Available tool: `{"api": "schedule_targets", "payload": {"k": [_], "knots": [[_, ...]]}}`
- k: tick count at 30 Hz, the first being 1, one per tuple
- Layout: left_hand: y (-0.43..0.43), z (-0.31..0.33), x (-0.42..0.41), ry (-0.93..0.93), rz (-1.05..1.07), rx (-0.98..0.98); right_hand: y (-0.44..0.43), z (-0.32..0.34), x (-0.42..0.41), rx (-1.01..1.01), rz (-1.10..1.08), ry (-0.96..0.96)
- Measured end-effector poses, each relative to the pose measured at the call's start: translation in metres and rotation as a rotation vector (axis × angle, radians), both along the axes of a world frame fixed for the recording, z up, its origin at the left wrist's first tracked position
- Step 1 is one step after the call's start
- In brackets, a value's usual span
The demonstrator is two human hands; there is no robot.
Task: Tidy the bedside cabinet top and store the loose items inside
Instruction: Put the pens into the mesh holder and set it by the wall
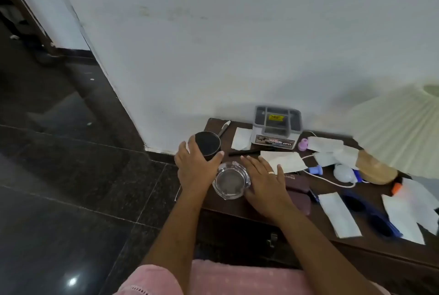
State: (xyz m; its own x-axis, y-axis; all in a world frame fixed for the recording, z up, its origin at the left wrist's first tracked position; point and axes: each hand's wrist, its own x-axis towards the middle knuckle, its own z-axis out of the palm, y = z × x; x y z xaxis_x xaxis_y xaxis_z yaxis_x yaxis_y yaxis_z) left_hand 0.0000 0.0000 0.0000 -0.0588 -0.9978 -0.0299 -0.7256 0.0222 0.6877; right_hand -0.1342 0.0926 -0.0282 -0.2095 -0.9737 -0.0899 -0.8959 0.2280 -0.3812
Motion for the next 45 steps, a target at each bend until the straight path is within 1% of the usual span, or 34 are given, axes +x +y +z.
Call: {"api": "schedule_targets", "payload": {"k": [2,4,7,10,12,13,14,15,16,17,18,19,20,21,22,23,24,25,27,28,30,31,32,33,36,37,38,39,40,41,42,44,45], "knots": [[-0.014,-0.001,-0.004,-0.045,0.001,-0.049,-0.010,-0.004,-0.003,0.006,0.060,0.105],[-0.025,-0.003,-0.010,-0.093,-0.005,-0.071,-0.015,-0.008,-0.005,0.002,0.099,0.156],[-0.034,-0.009,-0.016,-0.160,-0.018,-0.038,-0.020,-0.011,-0.002,-0.025,0.134,0.155],[-0.039,-0.013,-0.012,-0.216,-0.006,-0.080,-0.024,-0.011,-0.003,-0.080,0.127,0.154],[-0.039,-0.009,-0.007,-0.180,0.038,-0.148,-0.024,-0.013,-0.003,-0.109,0.115,0.120],[-0.040,-0.005,-0.003,-0.122,0.063,-0.191,-0.024,-0.013,-0.003,-0.119,0.106,0.076],[-0.040,-0.001,0.000,-0.031,0.084,-0.230,-0.025,-0.012,-0.003,-0.144,0.085,-0.008],[-0.039,0.006,0.002,0.096,0.096,-0.255,-0.026,-0.010,-0.003,-0.183,0.040,-0.145],[-0.035,0.014,0.003,0.258,0.099,-0.250,-0.026,-0.005,-0.002,-0.206,-0.033,-0.358],[-0.030,0.019,0.002,0.445,0.096,-0.202,-0.025,0.003,-0.001,-0.198,-0.123,-0.640],[-0.021,0.023,-0.002,0.675,0.088,-0.099,-0.024,0.011,0.001,-0.174,-0.197,-0.950],[-0.010,0.025,-0.006,0.920,0.083,0.063,-0.022,0.016,0.003,-0.151,-0.241,-1.201],[0.001,0.025,-0.011,1.101,0.084,0.245,-0.020,0.020,0.003,-0.142,-0.251,-1.369],[0.010,0.025,-0.014,1.174,0.076,0.390,-0.018,0.022,0.002,-0.161,-0.252,-1.486],[0.016,0.025,-0.015,1.143,0.057,0.482,-0.016,0.024,0.001,-0.203,-0.253,-1.555],[0.017,0.025,-0.014,1.054,0.026,0.522,-0.014,0.027,0.000,-0.250,-0.258,-1.579],[0.016,0.024,-0.011,0.945,-0.022,0.517,-0.013,0.028,-0.002,-0.289,-0.267,-1.572],[0.014,0.025,-0.005,0.822,-0.078,0.477,-0.011,0.029,-0.004,-0.306,-0.274,-1.560],[0.010,0.027,0.004,0.585,-0.197,0.365,-0.009,0.031,-0.009,-0.332,-0.239,-1.476],[0.009,0.028,0.006,0.496,-0.254,0.308,-0.009,0.031,-0.011,-0.348,-0.194,-1.374],[0.009,0.031,0.003,0.381,-0.384,0.208,-0.008,0.031,-0.014,-0.371,-0.073,-1.077],[0.008,0.032,0.000,0.349,-0.441,0.164,-0.009,0.032,-0.014,-0.385,-0.020,-0.968],[0.005,0.031,-0.004,0.337,-0.475,0.121,-0.010,0.033,-0.015,-0.405,0.011,-0.914],[0.002,0.031,-0.007,0.347,-0.482,0.077,-0.012,0.035,-0.016,-0.433,0.026,-0.912],[-0.011,0.025,-0.009,0.467,-0.378,-0.003,-0.029,0.042,-0.021,-0.466,-0.032,-1.157],[-0.016,0.023,-0.007,0.476,-0.315,-0.033,-0.038,0.041,-0.024,-0.473,-0.089,-1.173],[-0.022,0.020,-0.005,0.458,-0.250,-0.073,-0.050,0.038,-0.027,-0.473,-0.146,-1.073],[-0.028,0.017,-0.002,0.426,-0.191,-0.109,-0.063,0.034,-0.033,-0.441,-0.176,-0.878],[-0.034,0.014,0.001,0.379,-0.138,-0.127,-0.075,0.028,-0.038,-0.361,-0.163,-0.638],[-0.040,0.010,0.005,0.324,-0.091,-0.121,-0.085,0.020,-0.041,-0.250,-0.121,-0.409],[-0.045,0.006,0.008,0.279,-0.052,-0.103,-0.094,0.011,-0.043,-0.133,-0.067,-0.222],[-0.054,-0.003,0.016,0.262,-0.010,-0.090,-0.104,-0.007,-0.045,0.047,0.051,0.063],[-0.057,-0.007,0.019,0.272,-0.002,-0.093,-0.107,-0.014,-0.044,0.087,0.091,0.174]]}}
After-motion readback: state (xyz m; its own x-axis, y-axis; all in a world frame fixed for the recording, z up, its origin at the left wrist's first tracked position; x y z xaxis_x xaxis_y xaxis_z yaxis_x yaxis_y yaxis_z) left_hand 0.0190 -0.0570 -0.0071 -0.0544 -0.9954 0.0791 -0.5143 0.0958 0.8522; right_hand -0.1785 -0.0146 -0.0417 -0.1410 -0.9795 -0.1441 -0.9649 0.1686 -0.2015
